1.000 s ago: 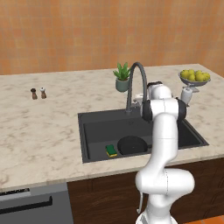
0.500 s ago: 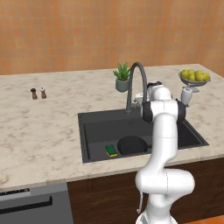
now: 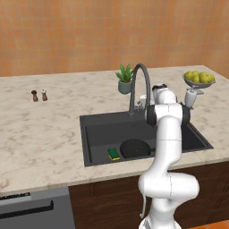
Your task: Pick the pan and sponge and place them into the sink. Then turn on the water.
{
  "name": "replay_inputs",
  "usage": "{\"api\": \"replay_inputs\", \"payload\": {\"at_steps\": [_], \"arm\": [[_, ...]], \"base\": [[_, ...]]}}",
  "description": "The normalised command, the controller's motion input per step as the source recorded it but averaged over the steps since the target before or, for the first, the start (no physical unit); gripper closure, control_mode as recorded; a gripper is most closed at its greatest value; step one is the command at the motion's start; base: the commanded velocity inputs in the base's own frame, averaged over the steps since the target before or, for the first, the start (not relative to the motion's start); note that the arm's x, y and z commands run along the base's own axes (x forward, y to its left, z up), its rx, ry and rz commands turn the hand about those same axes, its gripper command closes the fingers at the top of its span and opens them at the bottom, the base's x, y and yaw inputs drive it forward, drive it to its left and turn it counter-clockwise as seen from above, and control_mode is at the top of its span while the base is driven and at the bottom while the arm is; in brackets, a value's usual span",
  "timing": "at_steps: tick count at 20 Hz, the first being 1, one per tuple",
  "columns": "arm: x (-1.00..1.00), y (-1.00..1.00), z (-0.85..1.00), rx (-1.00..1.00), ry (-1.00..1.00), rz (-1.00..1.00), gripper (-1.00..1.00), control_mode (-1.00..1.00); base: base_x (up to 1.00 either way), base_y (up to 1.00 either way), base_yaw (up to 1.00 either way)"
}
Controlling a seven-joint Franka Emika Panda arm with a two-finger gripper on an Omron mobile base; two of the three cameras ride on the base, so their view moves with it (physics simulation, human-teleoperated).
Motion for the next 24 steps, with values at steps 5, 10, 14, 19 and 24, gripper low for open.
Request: {"api": "replay_inputs", "payload": {"at_steps": [5,10,14,19,24], "arm": [[0.00,-0.09,-0.06,0.25,0.40,-0.10,1.00,-1.00],[0.00,-0.16,-0.08,0.27,0.38,-0.08,1.00,-1.00],[0.00,-0.20,-0.16,0.27,0.35,-0.07,1.00,-1.00],[0.00,-0.08,-0.21,0.09,0.17,-0.03,1.00,-1.00],[0.00,-0.01,0.00,0.00,0.00,0.00,1.00,-1.00]], "base": [[0.00,0.00,0.00],[0.00,0.00,0.00],[0.00,0.00,0.00],[0.00,0.00,0.00],[0.00,0.00,0.00]]}}
